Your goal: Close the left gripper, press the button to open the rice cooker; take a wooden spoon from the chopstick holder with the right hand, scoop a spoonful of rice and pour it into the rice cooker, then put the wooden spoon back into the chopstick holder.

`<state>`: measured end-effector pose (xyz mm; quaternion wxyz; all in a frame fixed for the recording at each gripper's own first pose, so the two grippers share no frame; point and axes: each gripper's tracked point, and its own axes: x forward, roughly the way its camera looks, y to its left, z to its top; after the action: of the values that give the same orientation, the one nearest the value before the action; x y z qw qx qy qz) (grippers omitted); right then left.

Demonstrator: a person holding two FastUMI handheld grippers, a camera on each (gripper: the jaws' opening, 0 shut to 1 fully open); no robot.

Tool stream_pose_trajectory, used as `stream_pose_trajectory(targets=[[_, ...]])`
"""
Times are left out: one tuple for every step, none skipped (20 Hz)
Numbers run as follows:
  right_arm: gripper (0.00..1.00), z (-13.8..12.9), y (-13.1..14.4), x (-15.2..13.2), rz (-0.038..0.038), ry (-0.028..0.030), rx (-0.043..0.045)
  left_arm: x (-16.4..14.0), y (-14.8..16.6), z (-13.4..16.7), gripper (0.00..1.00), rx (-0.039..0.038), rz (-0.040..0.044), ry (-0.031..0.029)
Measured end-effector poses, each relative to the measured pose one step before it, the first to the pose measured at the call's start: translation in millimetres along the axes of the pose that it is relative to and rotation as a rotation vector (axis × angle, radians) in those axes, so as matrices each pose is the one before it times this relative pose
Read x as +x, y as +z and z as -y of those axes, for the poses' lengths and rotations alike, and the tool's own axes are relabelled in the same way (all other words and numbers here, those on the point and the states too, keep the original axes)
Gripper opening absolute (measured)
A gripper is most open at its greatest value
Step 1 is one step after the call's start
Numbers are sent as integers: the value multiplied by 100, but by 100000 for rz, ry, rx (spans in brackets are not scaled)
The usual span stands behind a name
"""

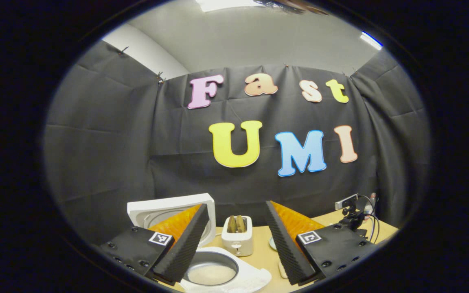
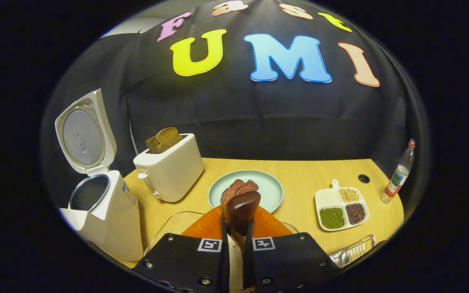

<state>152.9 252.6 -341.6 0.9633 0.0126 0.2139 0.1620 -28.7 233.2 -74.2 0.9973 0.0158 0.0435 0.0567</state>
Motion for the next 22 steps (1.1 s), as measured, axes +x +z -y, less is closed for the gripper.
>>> stream_pose_trajectory(targets=[[13,-288,-46,-153,-215,1111,4923,10,-190,-351,96,-733,-313,668],[13,-111,-20,-122,-610,1341,5832,33,-55,-269,96,-818,-390,507],[13,155,-68,-89,-741,988,6955,40,-230,-189,96,-803,-263,351],[13,253,10,-64,-423,1152,8002,-18,-11,-68,96,-654,5,244],[13,286,43,23,-708,1063,8870,152,47,-105,96,-556,44,95],[13,360,100,-22,-523,1899,10005,140,61,-1,96,-299,160,-33],[13,434,-130,-116,-777,1570,11065,10,80,82,96,-20,234,-103],[13,542,312,-158,19,1851,13738,65,26,94,96,227,-84,-118],[13,253,545,-290,1189,1473,10673,46,-53,193,96,354,-230,-98],[13,280,872,-307,1731,1287,10492,46,184,181,96,232,126,-270],[13,151,791,-362,1472,954,8256,23,105,276,96,149,206,-380],[12,-23,473,-317,894,674,2626,-15,149,264,96,226,233,-363],[13,-255,401,-360,487,475,-770,110,25,286,96,350,125,-312],[13,-484,392,-360,-164,516,-1975,-26,114,313,96,210,125,-352],[13,-680,-27,-404,-503,930,-1810,119,50,239,96,-16,191,-336],[12,-879,236,-321,-317,1340,-1081,12,22,286,96,-255,125,-402],[12,-1120,212,-377,-67,1646,-1078,-7,91,252,96,-280,305,-317],[12,-1091,318,-318,-142,1322,-1527,-29,39,223,96,-314,145,-300],[13,-1079,190,-229,-50,1210,-2174,-146,-73,190,96,-390,97,-334],[13,-1068,216,-233,99,981,-2238,3,45,174,96,-381,-82,-341],[13,-1251,224,-306,394,1201,-2043,-65,-9,-44,96,-56,-29,-155],[12,-1392,192,-270,465,1327,-2118,-134,52,-53,96,121,71,-184]])
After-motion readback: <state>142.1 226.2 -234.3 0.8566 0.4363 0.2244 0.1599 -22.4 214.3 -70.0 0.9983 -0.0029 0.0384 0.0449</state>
